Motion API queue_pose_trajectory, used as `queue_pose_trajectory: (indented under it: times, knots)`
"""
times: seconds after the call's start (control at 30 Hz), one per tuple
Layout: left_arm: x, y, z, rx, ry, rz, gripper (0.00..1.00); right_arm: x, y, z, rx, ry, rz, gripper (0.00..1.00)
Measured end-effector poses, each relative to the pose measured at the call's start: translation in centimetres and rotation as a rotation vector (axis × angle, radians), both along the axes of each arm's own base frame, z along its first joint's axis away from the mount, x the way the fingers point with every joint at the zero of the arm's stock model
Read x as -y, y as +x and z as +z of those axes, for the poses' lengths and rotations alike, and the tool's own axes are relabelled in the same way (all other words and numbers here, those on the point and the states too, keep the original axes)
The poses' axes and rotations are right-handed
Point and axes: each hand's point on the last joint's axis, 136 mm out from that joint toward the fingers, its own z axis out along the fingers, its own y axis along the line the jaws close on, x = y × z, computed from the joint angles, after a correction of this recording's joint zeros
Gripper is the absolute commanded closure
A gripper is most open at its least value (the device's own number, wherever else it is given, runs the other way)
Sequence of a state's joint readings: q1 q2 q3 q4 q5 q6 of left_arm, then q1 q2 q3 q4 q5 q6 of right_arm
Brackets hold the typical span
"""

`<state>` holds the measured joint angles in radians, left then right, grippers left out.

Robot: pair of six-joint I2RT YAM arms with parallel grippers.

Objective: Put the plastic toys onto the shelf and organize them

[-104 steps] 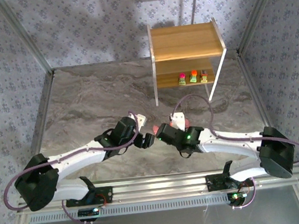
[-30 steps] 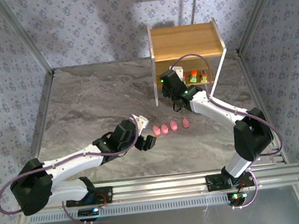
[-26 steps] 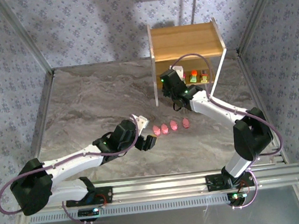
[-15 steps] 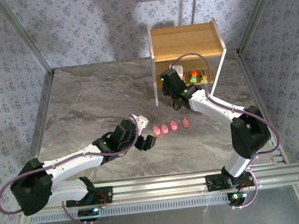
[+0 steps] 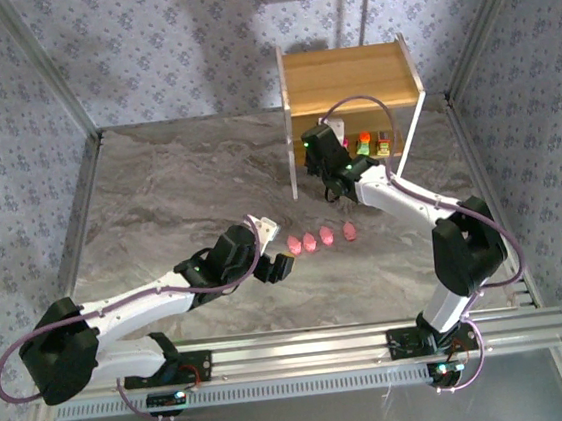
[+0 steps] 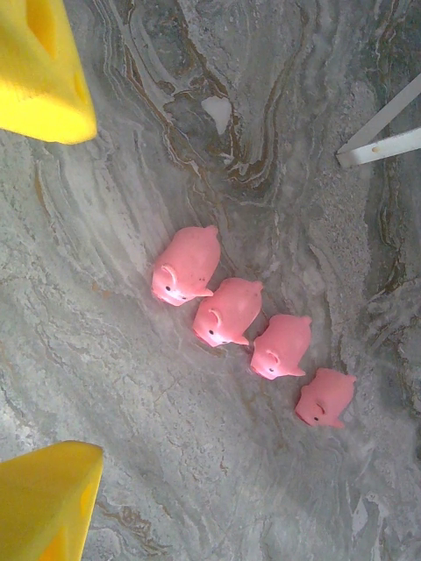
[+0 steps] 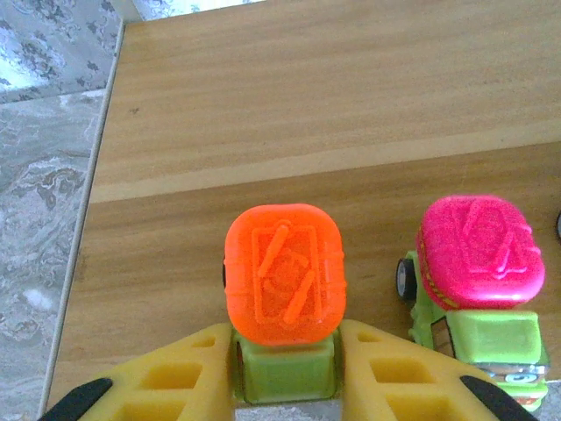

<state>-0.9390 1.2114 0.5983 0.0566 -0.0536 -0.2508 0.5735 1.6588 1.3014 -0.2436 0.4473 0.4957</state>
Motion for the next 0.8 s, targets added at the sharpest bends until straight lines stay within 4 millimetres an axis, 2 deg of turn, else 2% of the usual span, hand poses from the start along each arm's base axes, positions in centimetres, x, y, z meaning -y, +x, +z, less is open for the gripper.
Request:
queue_pose_trajectory:
  times: [0.4, 0.8]
  knots:
    - [0.0, 0.0, 0.0, 0.0, 0.0, 0.0, 0.12, 0.22, 0.51, -0.79, -0.012, -0.013, -0.004, 0.69]
    - [0.0, 0.0, -0.01, 0.0, 0.0, 0.0, 0.12, 0.05, 0.57, -0.82, -0.013, -0.014, 0.008, 0.61]
